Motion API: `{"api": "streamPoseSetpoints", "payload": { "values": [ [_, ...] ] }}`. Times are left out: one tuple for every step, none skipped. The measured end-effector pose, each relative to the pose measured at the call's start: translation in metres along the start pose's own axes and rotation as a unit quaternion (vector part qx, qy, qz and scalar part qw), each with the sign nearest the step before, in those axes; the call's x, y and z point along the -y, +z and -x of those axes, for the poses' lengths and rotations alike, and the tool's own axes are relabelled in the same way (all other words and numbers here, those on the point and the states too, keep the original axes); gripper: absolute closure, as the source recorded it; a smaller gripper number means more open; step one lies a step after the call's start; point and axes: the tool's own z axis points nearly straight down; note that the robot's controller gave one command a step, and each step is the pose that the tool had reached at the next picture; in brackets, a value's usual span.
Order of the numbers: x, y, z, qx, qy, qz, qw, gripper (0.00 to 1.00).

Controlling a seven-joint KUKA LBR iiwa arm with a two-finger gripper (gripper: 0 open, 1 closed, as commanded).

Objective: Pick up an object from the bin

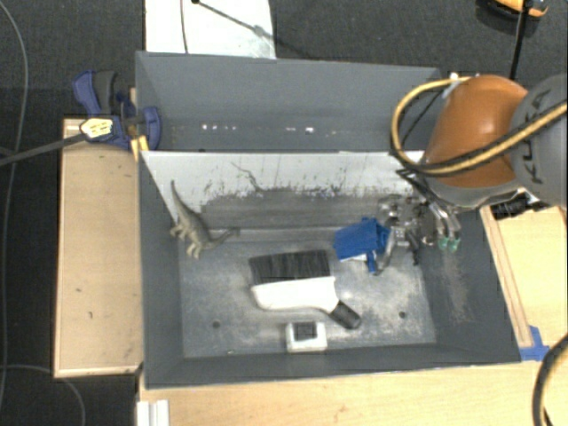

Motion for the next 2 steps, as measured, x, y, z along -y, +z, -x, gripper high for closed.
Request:
{"api": "streamPoseSetpoints", "payload": {
  "values": [
    [0.0, -0.023, -0.004, -0.0039, -0.023, 0.0, 0.9997, 1.0],
    [-0.006, -0.084, -0.004, -0.0013, -0.046, 0.0, 0.9989, 1.0]
  ]
}}
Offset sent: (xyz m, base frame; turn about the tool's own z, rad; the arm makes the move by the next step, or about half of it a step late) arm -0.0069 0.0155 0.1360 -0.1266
